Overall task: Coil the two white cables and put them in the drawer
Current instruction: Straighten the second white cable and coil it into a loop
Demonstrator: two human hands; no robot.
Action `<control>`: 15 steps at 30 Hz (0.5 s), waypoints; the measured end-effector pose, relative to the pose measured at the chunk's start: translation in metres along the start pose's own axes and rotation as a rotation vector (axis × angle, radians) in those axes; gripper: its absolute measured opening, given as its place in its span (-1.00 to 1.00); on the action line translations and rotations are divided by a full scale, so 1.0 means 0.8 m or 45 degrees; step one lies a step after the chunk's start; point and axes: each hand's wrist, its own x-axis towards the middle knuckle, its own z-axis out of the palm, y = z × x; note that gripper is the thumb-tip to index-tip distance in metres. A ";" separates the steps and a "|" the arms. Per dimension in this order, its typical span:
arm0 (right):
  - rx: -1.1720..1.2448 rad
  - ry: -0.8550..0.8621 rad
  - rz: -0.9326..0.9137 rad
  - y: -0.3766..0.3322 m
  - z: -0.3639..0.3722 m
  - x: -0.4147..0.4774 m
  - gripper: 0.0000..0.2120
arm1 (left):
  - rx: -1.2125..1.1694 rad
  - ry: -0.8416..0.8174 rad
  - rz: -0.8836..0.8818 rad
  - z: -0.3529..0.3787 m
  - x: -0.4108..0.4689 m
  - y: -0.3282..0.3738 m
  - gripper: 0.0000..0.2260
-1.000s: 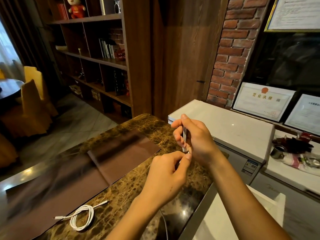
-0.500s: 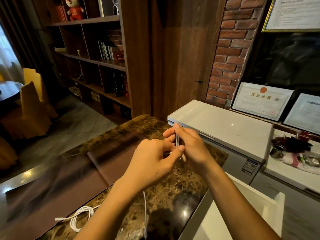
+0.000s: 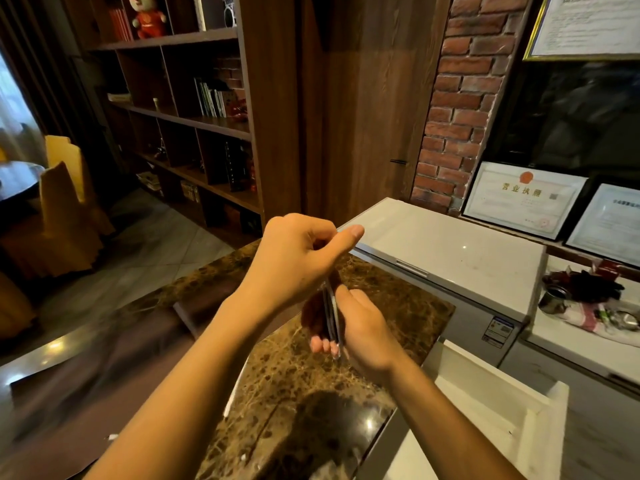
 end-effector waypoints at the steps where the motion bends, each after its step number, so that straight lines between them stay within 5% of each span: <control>1: 0.037 -0.007 -0.025 0.000 0.003 -0.001 -0.40 | -0.012 0.020 -0.006 0.000 0.003 -0.004 -0.50; 15: 0.261 -0.207 -0.132 -0.020 0.023 -0.022 -0.61 | -0.448 0.083 -0.153 0.030 -0.002 -0.033 -0.51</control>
